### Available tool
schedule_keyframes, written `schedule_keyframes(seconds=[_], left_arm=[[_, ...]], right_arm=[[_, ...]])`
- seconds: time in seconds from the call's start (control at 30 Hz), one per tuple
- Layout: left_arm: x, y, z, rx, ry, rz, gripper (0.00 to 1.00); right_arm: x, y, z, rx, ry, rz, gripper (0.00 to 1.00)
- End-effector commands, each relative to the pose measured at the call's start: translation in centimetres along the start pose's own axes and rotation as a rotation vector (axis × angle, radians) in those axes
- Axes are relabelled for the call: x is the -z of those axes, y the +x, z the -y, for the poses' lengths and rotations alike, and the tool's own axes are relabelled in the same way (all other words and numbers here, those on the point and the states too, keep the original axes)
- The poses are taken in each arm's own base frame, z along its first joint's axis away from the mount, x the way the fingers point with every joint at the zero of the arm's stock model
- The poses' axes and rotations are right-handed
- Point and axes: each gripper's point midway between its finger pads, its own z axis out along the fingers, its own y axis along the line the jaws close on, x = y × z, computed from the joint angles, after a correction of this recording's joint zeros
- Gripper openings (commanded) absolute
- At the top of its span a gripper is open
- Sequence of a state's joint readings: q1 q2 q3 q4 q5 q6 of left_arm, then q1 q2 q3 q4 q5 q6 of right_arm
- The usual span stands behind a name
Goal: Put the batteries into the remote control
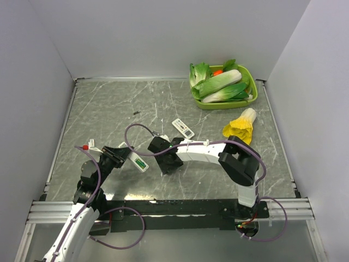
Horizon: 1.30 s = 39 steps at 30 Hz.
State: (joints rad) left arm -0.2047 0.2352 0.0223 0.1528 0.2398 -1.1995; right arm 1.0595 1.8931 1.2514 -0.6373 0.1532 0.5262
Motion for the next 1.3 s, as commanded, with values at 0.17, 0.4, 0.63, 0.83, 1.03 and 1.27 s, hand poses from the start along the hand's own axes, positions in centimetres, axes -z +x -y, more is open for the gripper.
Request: schedule_keyframes(seconds=[0.17,0.4,0.63,0.83,1.03,1.27], left_arm=[[0.2,1.6,-3.0,0.025,-0.032,-0.028,0.02],[0.2,1.5,-2.8,0.024,-0.027,-0.027,0.02],[0.2,1.6,-3.0,0.028,-0.028,-0.029,0.02],[0.2,1.5,-2.7,0.026,-0.027,-0.028,0.02],[0.2,1.5,-2.9,0.031,-0.029,-0.026,0.02],[0.2,1.6,-2.9,0.027,-0.030,-0.029,0.02]], right_arm=[[0.3,-1.4,-0.4,-0.026,-0.022,0.067,0.68],[-0.3,-1.6,-1.0,-0.033,-0.035,0.067,0.69],[-0.1,-2.0,-1.5,-0.044,-0.065,0.085,0.70],[-0.3,-2.2,-2.1,-0.045,-0.094,0.083,0.79],[-1.0,-2.1,-0.9,-0.042,-0.019,0.089,0.75],[-2.0,-1.1,0.4,-0.028,0.041,0.059,0.70]])
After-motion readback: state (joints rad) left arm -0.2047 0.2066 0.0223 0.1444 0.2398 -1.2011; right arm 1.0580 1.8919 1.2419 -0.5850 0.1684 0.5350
